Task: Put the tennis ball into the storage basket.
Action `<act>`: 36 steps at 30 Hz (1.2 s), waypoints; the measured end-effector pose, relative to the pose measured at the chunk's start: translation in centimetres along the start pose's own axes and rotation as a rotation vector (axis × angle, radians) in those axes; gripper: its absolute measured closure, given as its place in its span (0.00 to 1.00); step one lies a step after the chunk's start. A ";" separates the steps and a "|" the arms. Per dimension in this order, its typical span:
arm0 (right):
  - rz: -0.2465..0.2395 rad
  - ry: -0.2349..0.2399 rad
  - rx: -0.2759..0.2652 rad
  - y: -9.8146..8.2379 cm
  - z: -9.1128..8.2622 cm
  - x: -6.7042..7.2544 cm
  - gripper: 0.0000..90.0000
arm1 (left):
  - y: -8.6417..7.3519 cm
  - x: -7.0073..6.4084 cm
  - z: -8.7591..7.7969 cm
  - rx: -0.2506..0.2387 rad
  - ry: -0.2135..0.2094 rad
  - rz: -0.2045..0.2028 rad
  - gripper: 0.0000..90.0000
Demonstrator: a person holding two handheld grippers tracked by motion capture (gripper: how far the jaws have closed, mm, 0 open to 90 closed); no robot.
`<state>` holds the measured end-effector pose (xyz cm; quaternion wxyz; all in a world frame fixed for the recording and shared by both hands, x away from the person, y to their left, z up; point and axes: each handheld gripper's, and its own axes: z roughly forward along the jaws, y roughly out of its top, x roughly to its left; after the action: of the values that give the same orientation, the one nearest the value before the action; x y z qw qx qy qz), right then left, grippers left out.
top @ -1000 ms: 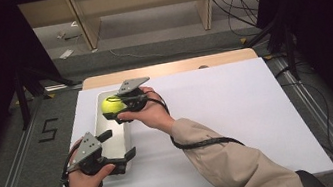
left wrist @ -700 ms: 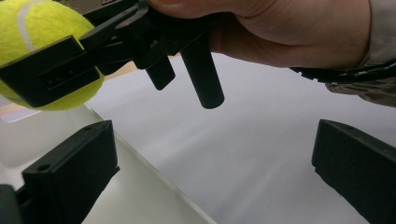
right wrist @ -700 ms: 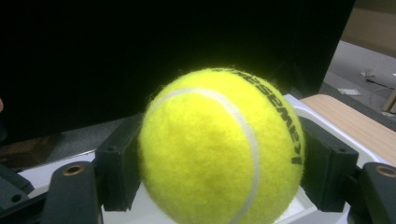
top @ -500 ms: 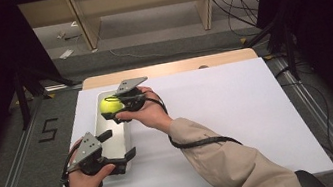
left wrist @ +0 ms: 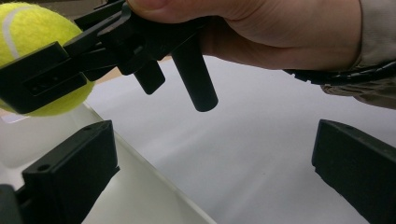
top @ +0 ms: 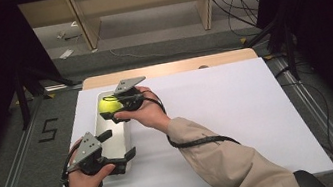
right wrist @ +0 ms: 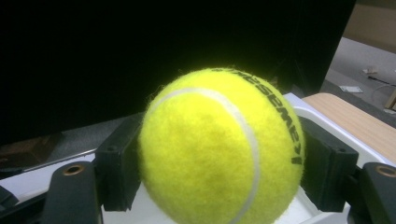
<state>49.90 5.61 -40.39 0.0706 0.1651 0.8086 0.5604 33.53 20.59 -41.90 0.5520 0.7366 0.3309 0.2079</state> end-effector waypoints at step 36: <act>0.004 0.011 0.026 0.0 1.2 -0.1 0.30 | 0.0 -0.1 0.0 0.000 0.000 0.006 0.00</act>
<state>50.37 6.68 -40.85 0.0627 0.1647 0.8158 0.5508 33.48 20.55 -41.86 0.5514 0.7376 0.3287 0.2095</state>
